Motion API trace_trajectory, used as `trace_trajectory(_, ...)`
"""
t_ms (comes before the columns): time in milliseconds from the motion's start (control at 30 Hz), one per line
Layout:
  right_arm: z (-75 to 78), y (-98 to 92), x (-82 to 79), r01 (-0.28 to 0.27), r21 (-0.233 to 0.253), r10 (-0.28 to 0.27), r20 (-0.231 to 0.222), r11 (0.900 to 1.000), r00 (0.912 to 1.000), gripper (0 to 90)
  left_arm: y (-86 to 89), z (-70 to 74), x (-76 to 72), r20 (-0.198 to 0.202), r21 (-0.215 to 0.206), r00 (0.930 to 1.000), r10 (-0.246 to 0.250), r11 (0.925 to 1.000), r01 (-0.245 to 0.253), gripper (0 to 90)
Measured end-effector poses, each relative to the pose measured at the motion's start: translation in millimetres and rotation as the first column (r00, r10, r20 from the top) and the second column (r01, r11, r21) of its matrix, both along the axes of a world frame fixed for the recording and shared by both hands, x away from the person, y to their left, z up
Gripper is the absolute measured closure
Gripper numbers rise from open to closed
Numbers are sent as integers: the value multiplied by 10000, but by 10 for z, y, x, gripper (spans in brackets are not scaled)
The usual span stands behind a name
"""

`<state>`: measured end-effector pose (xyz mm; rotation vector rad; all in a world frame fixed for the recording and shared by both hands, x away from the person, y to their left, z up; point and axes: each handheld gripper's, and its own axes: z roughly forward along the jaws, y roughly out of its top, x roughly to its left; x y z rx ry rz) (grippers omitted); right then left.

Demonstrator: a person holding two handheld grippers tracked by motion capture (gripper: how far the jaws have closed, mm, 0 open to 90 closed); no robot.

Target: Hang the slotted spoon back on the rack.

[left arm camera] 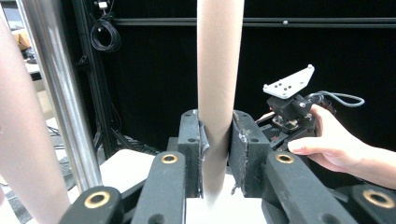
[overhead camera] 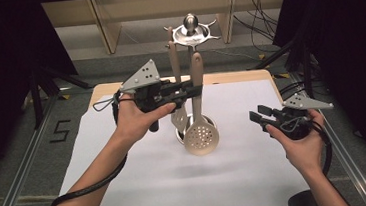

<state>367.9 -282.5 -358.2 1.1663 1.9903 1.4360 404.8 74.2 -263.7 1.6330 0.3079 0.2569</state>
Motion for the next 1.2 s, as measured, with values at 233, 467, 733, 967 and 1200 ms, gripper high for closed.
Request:
trace_trajectory(233,-8,-42,-22,146,94,-145,-166,9998,9998,574,3,7,32,-55,52,10000,-44,10000,44,751)
trace_trajectory(467,36,-14,-24,149,-71,-149,65,9999,9999,573,-11,20,57,-108,75,9998,-168,9998,169,751)
trace_trajectory(733,49,-29,-31,118,-306,-108,321,9995,9994,573,-14,57,103,-105,155,9999,-121,9998,123,751)
trace_trajectory(967,54,-34,-31,155,-205,-151,172,9997,9997,573,13,23,193,-324,140,9994,-112,9998,117,751)
trace_trajectory(1200,40,0,-39,168,-80,-168,-2,9998,9999,573,24,-1,239,-467,114,9988,-134,9998,139,750)
